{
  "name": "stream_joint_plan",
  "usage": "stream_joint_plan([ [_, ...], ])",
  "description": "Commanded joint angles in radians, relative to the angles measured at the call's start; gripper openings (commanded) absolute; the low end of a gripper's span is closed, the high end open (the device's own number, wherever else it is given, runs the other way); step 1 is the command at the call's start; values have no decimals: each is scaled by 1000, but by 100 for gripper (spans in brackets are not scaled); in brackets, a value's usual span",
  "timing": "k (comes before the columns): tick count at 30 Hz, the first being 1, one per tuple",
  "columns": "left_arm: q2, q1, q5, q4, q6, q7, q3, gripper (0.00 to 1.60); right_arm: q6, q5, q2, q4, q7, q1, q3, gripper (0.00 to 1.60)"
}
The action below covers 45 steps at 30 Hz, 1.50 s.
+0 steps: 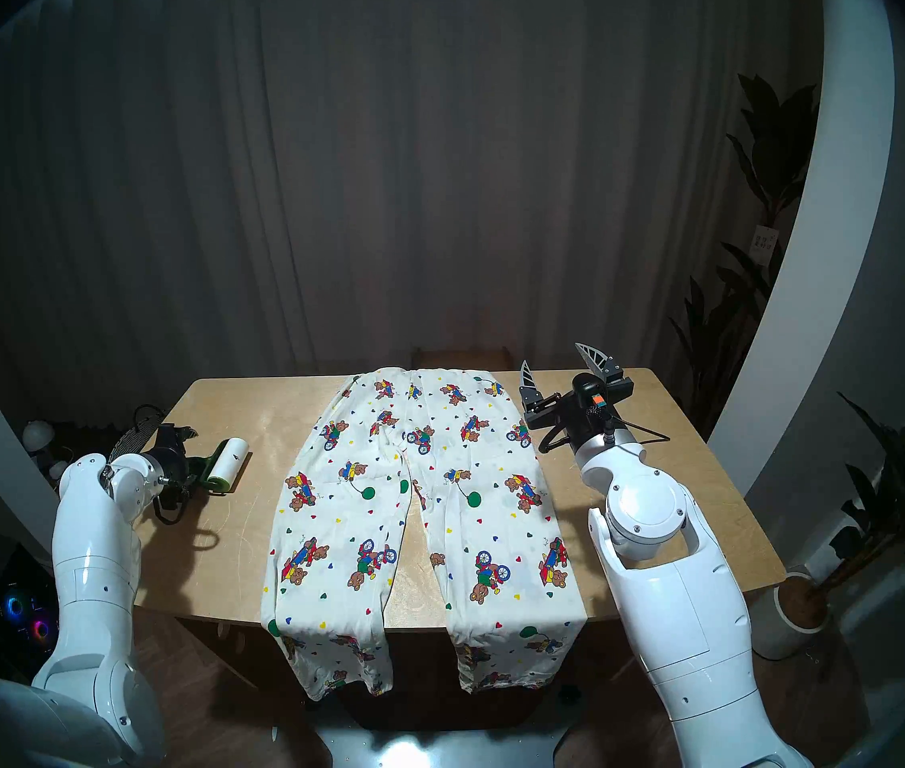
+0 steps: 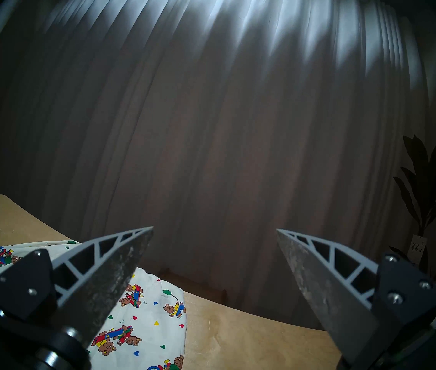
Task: Remove lint and debris from pants with a lint roller
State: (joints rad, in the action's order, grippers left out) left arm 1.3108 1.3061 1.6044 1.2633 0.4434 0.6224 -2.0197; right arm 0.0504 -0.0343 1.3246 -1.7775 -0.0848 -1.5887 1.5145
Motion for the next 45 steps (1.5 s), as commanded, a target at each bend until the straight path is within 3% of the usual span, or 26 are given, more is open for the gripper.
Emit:
stream_joint_plan([
  [1, 11, 52, -6, 119, 0, 47, -3, 160, 2, 4, 4, -9, 0, 24, 1, 160],
  [7, -44, 94, -141, 201, -16, -38, 74, 160, 10, 8, 11, 0, 2, 25, 2, 160],
  [23, -117, 136, -421, 396, -53, -60, 263, 160, 5, 20, 19, 39, 12, 26, 4, 160],
  [45, -194, 196, -734, 470, -131, -93, 488, 160, 3, 26, 22, 120, 28, 55, 0, 160],
])
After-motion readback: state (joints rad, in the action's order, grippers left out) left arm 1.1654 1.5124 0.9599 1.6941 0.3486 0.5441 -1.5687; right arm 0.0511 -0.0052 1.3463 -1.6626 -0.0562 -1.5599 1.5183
